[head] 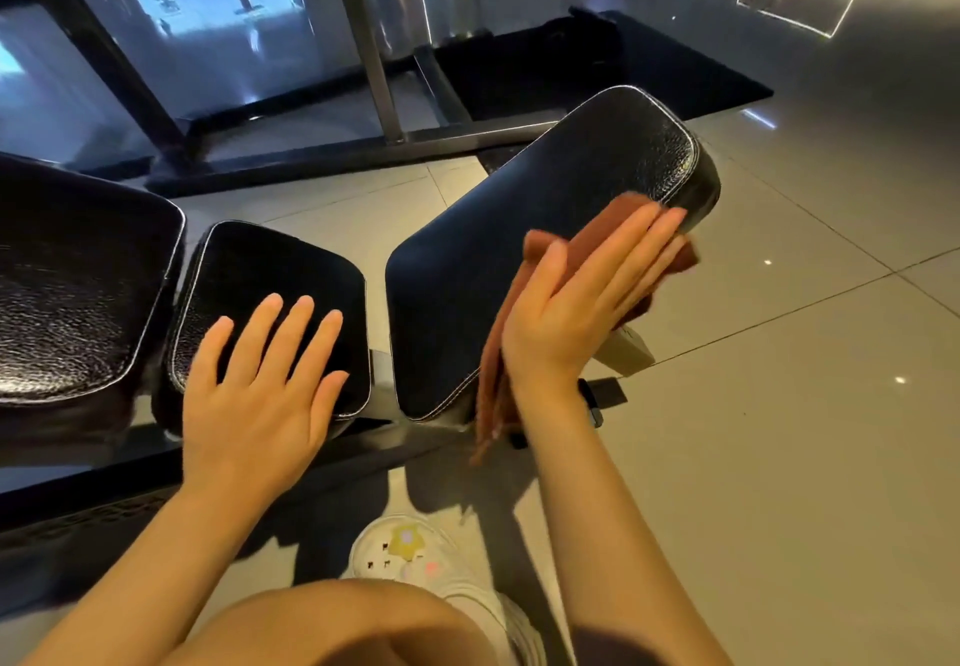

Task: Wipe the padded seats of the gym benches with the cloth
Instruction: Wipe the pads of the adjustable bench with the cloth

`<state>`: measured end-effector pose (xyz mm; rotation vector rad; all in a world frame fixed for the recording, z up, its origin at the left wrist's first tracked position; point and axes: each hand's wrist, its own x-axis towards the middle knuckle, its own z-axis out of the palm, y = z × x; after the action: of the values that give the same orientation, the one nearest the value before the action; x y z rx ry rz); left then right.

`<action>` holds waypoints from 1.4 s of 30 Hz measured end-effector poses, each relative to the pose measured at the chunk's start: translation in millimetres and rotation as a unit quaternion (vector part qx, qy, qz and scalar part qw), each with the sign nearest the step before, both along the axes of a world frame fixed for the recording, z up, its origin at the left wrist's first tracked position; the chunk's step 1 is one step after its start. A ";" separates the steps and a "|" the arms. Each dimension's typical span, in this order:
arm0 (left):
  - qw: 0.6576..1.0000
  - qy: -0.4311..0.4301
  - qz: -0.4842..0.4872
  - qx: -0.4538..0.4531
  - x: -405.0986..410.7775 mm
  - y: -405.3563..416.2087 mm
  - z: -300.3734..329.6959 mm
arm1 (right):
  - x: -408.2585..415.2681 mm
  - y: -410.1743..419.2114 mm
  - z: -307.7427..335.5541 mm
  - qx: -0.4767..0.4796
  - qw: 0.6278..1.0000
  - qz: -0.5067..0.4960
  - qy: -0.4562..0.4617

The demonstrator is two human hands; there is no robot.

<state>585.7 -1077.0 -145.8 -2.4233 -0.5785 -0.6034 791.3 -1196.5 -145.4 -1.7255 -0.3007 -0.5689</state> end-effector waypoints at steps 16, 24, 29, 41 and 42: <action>0.998 0.004 0.008 -0.070 3.9 -6.7 7.9 | -67.9 17.0 -40.2 -0.297 0.945 0.042 -0.129; 0.977 0.042 -0.025 -0.209 4.1 -12.6 30.7 | -80.7 1.2 -56.8 -0.276 0.913 0.229 -0.193; 0.883 0.098 -0.019 -0.459 47.1 -35.5 56.1 | -74.9 -18.5 -54.9 -0.155 0.917 0.334 -0.155; 0.766 -0.054 0.036 -0.639 83.3 -42.7 34.2 | -48.2 -78.4 -56.6 -0.086 0.980 0.178 0.027; 0.771 -0.057 0.033 -0.633 84.0 -43.4 34.1 | -46.1 -79.2 -58.0 -0.122 0.975 0.182 0.038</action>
<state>669.6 -1120.4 -111.7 -3.5683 -1.4748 -0.3285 745.2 -1275.7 -203.4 -1.8628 -0.6394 -0.2021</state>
